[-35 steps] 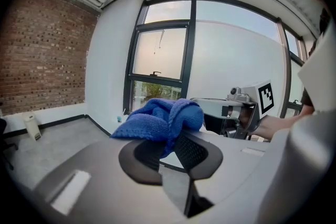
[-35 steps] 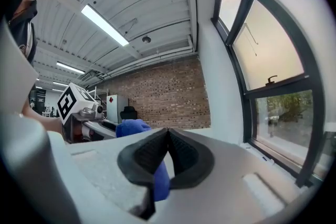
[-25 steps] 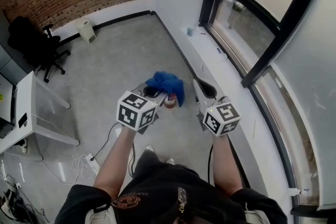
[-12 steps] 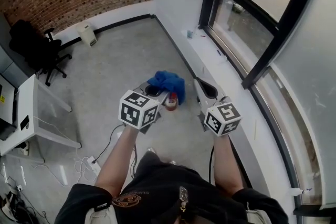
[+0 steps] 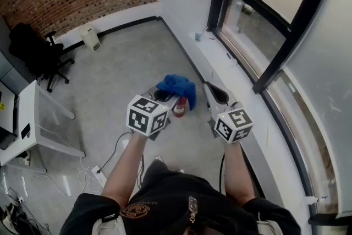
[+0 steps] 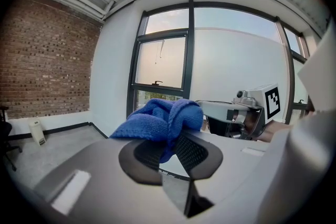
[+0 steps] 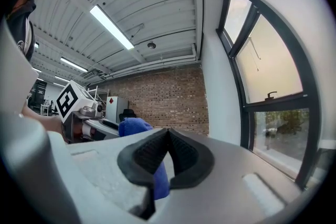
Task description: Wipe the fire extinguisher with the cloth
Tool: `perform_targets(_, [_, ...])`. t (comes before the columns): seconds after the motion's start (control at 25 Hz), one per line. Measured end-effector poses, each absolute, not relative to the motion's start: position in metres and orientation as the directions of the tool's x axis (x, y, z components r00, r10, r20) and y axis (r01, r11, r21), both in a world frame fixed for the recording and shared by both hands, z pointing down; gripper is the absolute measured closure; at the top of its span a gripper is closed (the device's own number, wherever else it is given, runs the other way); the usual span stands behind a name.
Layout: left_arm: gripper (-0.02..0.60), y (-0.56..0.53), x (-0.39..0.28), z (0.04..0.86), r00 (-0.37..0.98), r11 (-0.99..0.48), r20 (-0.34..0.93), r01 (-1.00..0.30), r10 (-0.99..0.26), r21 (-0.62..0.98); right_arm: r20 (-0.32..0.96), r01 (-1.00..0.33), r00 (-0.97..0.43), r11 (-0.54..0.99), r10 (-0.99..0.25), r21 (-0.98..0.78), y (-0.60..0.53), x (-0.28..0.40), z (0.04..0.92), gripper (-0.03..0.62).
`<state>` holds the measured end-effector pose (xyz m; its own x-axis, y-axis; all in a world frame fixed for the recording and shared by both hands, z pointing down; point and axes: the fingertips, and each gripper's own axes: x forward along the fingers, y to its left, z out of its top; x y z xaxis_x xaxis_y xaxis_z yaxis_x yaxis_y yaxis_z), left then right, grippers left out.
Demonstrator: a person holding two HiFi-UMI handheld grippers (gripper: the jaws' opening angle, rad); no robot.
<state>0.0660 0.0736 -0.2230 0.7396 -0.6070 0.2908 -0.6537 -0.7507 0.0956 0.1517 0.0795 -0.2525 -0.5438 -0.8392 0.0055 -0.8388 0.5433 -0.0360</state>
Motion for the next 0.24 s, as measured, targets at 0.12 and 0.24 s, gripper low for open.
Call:
perform_targets(0.12, [0.523, 0.0735, 0.0675, -0.2221, 0.743, -0.753, 0.288, -0.65, -0.604, 0.101, 0.002, -0.841, -0.54, 0.54, -0.842, -0.035, 0.0796, 0.1536, -0.2529, 0.591])
perform_targets(0.24, [0.523, 0.0735, 0.069, -0.2218, 0.747, -0.754, 0.283, -0.648, -0.602, 0.106, 0.001, -0.842, -0.539, 0.538, -0.843, -0.033, 0.0796, 0.1553, -0.2527, 0.591])
